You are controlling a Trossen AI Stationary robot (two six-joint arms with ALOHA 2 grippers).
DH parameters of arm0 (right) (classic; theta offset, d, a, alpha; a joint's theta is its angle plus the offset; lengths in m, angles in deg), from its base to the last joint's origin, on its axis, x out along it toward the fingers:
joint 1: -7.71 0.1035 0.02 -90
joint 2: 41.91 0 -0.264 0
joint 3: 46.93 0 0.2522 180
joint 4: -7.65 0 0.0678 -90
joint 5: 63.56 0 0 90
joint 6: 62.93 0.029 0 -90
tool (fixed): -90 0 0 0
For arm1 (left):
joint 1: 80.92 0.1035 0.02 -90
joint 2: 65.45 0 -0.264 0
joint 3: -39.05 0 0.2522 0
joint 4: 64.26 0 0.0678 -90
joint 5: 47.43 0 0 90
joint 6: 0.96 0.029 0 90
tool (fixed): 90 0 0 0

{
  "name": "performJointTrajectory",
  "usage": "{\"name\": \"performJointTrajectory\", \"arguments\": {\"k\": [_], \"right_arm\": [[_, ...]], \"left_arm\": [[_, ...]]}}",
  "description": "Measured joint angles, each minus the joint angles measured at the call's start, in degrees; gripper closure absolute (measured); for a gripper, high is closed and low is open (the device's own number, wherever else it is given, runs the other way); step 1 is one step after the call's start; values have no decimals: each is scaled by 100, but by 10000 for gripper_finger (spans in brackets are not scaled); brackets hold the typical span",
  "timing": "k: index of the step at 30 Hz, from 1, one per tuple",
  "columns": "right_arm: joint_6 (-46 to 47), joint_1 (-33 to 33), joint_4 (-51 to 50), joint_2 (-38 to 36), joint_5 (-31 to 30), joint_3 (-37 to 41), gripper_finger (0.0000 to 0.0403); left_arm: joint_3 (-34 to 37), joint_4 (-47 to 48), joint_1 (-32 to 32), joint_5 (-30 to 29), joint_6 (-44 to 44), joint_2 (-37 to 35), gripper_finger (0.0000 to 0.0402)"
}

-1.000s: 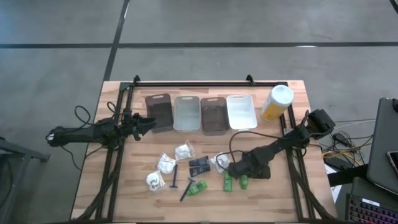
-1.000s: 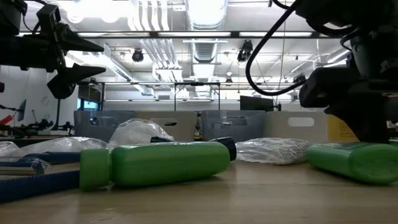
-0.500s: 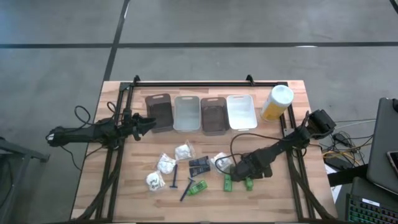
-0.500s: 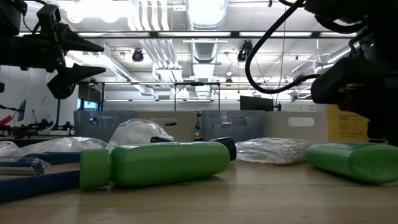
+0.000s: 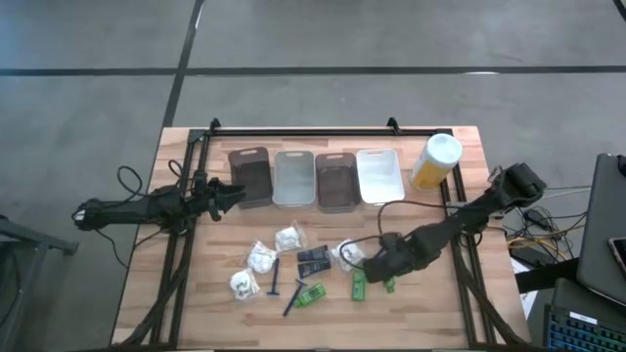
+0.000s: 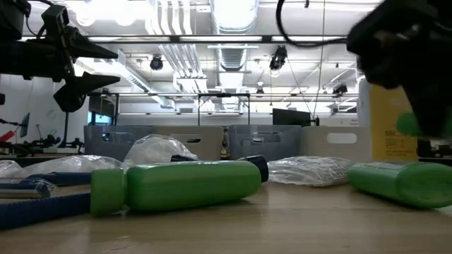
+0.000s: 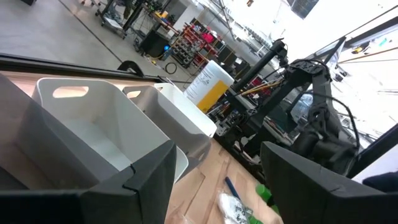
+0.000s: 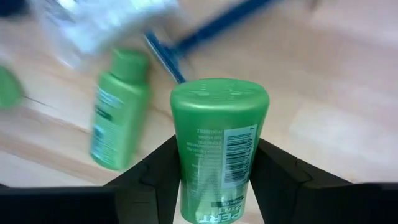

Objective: Pick & Place Travel size toiletries
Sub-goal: Put the green shampoo into the white bin

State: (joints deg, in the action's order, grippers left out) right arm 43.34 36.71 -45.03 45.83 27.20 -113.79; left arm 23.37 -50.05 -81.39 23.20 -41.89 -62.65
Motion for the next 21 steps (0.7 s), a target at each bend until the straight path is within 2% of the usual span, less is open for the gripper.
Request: {"name": "performJointTrajectory", "arguments": {"k": [9, 13, 17, 21], "right_arm": [[-228, 141, -288, -1397, -2179, 1, 254], [-513, 139, -711, -1769, -2320, -5, 250], [-626, 151, -1210, -1842, -2027, 6, 254], [-874, 148, -1226, -1827, -1890, 41, 255]], "left_arm": [[0, 1, 1, 0, -11, 2, 163], [0, 1, 1, 0, -16, 2, 163], [0, 0, 2, 0, -105, 0, 163], [0, 0, 1, -1, -477, 1, 163]]}}
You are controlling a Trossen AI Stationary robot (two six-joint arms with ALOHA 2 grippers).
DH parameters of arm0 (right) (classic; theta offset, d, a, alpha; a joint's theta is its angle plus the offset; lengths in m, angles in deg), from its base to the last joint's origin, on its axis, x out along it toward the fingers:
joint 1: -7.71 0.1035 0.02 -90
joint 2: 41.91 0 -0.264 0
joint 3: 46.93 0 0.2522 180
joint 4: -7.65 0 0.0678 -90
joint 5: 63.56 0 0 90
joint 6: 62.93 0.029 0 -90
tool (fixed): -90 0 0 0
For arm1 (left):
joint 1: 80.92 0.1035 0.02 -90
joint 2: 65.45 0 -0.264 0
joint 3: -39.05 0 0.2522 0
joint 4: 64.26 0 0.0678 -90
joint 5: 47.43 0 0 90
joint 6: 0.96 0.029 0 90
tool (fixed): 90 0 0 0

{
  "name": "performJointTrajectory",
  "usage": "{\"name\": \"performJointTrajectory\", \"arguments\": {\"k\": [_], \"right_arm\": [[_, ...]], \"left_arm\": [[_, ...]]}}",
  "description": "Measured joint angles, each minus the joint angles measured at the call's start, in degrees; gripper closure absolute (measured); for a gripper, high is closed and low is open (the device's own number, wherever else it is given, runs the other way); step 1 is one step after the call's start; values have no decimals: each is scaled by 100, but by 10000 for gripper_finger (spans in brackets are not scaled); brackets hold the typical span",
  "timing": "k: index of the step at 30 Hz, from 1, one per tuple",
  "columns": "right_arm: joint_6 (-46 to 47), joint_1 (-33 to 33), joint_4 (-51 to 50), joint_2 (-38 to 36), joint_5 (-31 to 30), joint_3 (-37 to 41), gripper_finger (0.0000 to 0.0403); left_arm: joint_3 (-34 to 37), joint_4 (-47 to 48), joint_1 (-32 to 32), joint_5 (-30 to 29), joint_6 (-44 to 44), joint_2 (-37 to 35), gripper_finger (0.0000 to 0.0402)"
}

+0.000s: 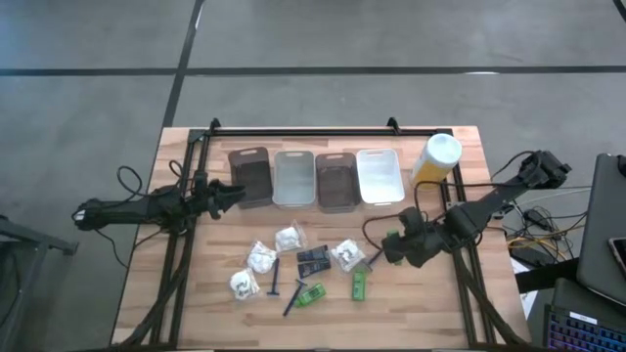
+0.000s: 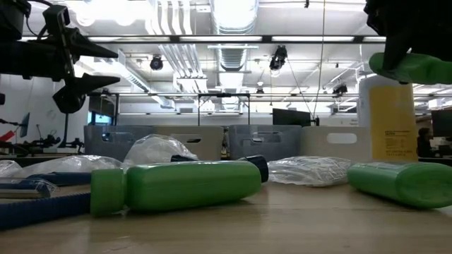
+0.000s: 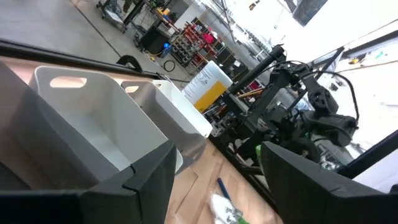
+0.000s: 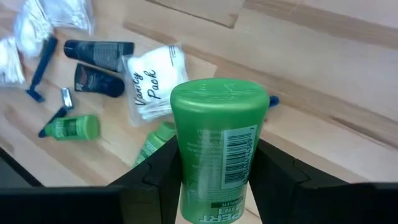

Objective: Pick & Place Travel size toiletries
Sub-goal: Put the green shampoo into the white bin

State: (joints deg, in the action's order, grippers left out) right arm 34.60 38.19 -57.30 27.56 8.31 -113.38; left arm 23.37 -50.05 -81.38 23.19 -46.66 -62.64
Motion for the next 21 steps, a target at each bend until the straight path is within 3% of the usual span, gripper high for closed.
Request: {"name": "performJointTrajectory", "arguments": {"k": [6, 10, 17, 21], "right_arm": [[127, -46, 287, 0, -430, -9, 256], [102, -406, 857, -2, -764, -26, 256], [-1015, -1952, 1691, 0, -743, -33, 253], [-1825, -3037, 1745, -6, -394, -35, 255]], "left_arm": [[0, 0, 1, 1, -120, -1, 163], [0, 0, 0, 1, -120, -1, 163], [0, 0, -1, 1, -120, -1, 163], [0, 0, 0, 1, -122, -1, 163]]}}
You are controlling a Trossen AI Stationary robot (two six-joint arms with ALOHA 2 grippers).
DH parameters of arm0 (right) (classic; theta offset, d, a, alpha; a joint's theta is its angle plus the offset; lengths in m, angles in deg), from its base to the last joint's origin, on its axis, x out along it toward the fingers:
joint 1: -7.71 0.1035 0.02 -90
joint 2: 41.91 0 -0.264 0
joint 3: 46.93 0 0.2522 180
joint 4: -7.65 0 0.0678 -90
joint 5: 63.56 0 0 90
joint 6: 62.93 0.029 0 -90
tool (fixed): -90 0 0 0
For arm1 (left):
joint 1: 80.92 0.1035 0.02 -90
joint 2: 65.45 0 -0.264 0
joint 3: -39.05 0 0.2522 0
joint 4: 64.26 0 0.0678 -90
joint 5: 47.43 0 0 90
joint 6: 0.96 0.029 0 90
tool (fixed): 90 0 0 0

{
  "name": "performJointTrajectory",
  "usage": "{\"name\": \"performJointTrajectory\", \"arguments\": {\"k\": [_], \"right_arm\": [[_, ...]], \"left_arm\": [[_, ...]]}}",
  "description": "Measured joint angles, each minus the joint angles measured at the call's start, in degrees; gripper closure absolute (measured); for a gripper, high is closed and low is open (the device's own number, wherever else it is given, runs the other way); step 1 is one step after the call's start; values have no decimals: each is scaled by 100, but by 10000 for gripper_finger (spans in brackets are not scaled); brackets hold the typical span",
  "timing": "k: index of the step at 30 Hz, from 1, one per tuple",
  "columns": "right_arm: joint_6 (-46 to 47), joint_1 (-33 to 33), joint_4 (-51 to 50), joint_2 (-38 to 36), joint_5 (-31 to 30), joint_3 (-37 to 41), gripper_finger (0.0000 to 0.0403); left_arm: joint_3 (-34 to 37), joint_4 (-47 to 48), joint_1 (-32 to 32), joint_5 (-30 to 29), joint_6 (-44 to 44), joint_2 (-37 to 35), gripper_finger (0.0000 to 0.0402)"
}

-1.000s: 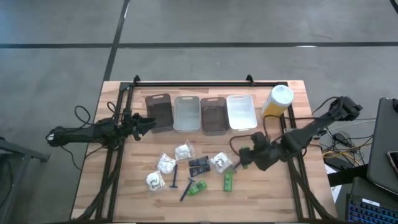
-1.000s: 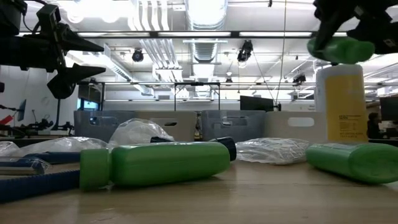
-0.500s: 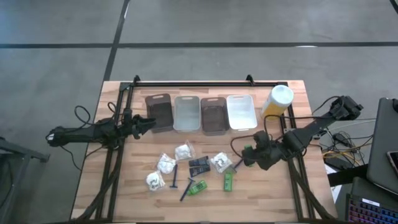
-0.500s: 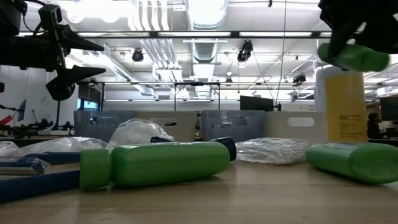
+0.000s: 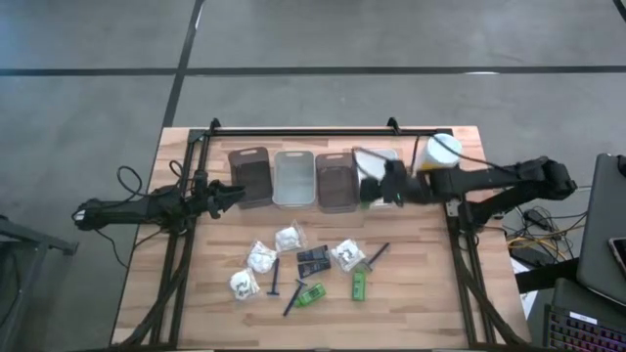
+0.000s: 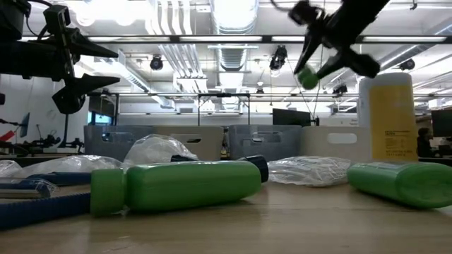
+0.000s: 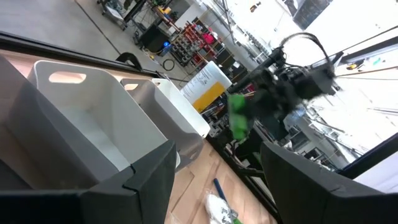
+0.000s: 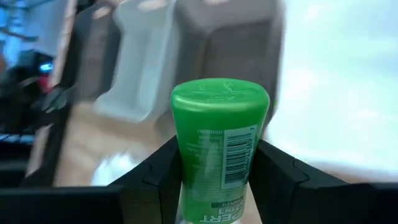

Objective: Pick & Place Travel size toiletries
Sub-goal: Put the green shampoo into the white bin

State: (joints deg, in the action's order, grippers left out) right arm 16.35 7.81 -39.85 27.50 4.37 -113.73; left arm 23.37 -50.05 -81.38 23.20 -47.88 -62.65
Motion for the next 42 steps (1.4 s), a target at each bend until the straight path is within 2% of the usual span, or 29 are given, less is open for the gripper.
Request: {"name": "performJointTrajectory", "arguments": {"k": [6, 11, 18, 23, 28, 35, 42], "right_arm": [[-748, -1260, -210, 126, 299, 0, 255], [-1008, -1745, -242, 619, 408, 0, 256], [-918, -1741, -223, 1528, 843, 0, 253], [-711, -1613, -246, 1656, 757, -51, 246], [-595, -1600, -392, 1630, 713, -42, 214], [-774, -1554, -560, 1548, 703, -155, 148], [-807, -1067, -1335, 1261, 212, -785, 102]], "left_arm": [[0, 0, 0, 0, 0, 0, 163], [0, 0, -1, -2, 0, 0, 163], [0, 0, -1, -2, 0, 1, 163], [0, 0, 1, -2, 0, 0, 163], [0, 0, 1, -4, 0, 2, 163], [0, 0, 0, -3, 0, 2, 163], [0, 0, 0, -2, 0, 1, 163]]}}
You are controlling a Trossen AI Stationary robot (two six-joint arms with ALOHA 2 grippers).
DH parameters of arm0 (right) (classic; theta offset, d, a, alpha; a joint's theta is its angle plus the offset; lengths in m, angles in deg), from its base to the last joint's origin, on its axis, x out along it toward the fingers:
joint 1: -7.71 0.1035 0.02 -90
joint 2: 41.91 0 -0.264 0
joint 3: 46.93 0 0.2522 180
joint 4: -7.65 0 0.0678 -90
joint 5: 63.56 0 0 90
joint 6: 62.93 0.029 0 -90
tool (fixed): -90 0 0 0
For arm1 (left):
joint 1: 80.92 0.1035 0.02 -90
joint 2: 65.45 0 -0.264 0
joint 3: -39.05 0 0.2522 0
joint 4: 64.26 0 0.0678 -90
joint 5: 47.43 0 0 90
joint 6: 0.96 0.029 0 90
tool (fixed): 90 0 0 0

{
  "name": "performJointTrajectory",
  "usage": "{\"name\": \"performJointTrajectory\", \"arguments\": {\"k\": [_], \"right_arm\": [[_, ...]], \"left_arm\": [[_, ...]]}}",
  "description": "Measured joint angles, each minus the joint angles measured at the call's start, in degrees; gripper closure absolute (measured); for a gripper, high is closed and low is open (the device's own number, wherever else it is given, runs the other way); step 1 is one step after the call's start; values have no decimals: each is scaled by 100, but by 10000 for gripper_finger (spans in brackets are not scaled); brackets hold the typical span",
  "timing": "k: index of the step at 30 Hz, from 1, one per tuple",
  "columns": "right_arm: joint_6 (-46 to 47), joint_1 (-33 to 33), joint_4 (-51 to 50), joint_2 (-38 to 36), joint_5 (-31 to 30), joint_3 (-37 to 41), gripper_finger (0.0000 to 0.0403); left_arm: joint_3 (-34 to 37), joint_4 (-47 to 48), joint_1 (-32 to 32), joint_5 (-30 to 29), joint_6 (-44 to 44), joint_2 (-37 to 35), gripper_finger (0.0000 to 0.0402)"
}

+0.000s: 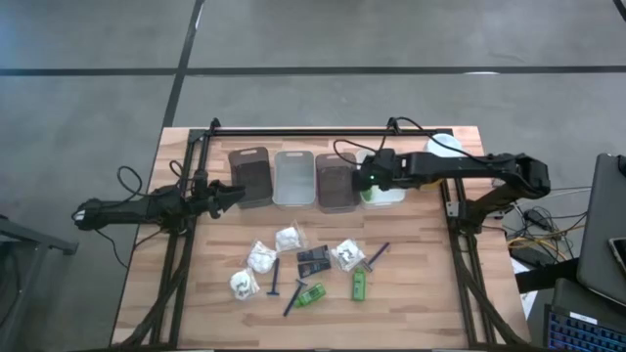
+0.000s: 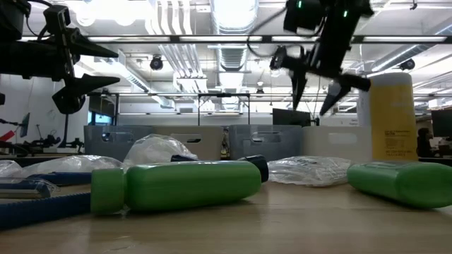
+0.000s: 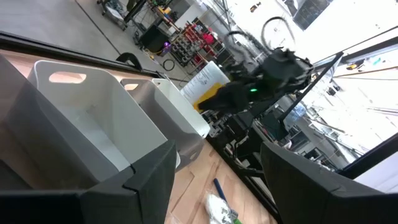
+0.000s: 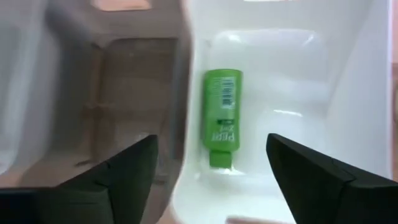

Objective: Pick & Place Travel size toiletries
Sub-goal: Put the green shampoo into the white bin

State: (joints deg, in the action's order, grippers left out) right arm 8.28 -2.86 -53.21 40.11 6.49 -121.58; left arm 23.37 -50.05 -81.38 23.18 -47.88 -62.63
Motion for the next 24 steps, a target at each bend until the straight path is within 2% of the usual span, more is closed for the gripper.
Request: {"name": "performJointTrajectory", "arguments": {"k": [6, 10, 17, 21, 24], "right_arm": [[548, 942, -852, -15, -79, -608, 90], [1536, 1855, -1049, 64, 168, -674, 88], [3478, 3446, -747, 521, 378, -590, 101], [3782, 3911, -11, 1144, 650, -676, 108], [3900, 4142, 119, 1694, 705, -987, 109]], "left_arm": [[1, -1, 0, -17, -2, 1, 163], [2, 0, 0, -17, 0, 0, 163], [1, 0, 0, -17, 0, -1, 163], [2, 0, -1, -17, 0, 1, 163], [1, 0, -1, -17, 0, 1, 163]]}}
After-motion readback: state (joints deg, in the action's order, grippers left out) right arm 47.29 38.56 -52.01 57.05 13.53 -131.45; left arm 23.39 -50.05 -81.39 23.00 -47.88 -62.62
